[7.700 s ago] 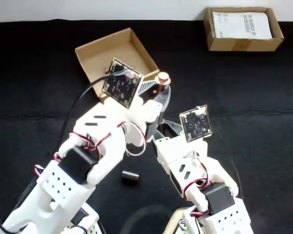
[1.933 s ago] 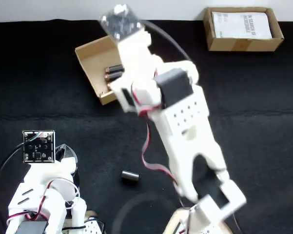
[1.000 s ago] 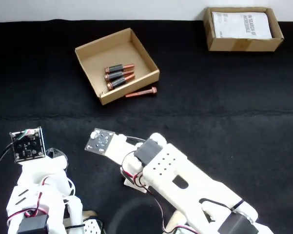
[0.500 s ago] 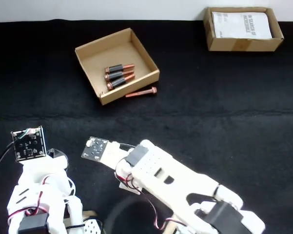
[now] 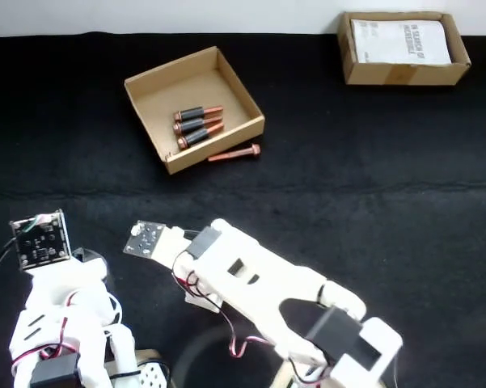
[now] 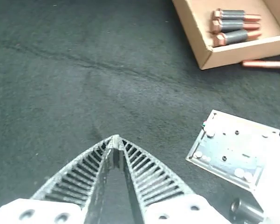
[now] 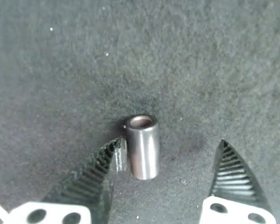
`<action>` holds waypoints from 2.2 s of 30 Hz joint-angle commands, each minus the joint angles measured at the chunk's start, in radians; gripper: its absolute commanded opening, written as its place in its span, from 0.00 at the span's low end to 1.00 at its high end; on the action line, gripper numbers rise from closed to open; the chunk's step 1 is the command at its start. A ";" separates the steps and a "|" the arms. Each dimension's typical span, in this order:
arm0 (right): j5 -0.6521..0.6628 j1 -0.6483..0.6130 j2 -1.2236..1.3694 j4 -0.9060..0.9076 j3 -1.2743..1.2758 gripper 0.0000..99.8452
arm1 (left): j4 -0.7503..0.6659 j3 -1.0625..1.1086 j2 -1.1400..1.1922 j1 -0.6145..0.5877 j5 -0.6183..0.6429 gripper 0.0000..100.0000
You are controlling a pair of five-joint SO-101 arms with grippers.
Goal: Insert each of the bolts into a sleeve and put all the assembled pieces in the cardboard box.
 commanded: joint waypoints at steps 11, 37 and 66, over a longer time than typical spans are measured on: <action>0.005 0.001 0.193 0.220 -0.283 0.03 | 0.002 -0.002 -0.004 -0.068 -0.003 0.01; -0.031 0.251 -0.054 0.691 -1.004 0.01 | -0.123 0.053 -0.001 -0.062 0.002 0.01; -0.229 0.958 -1.000 0.687 -0.647 0.01 | -0.178 -0.615 1.153 0.372 0.081 0.01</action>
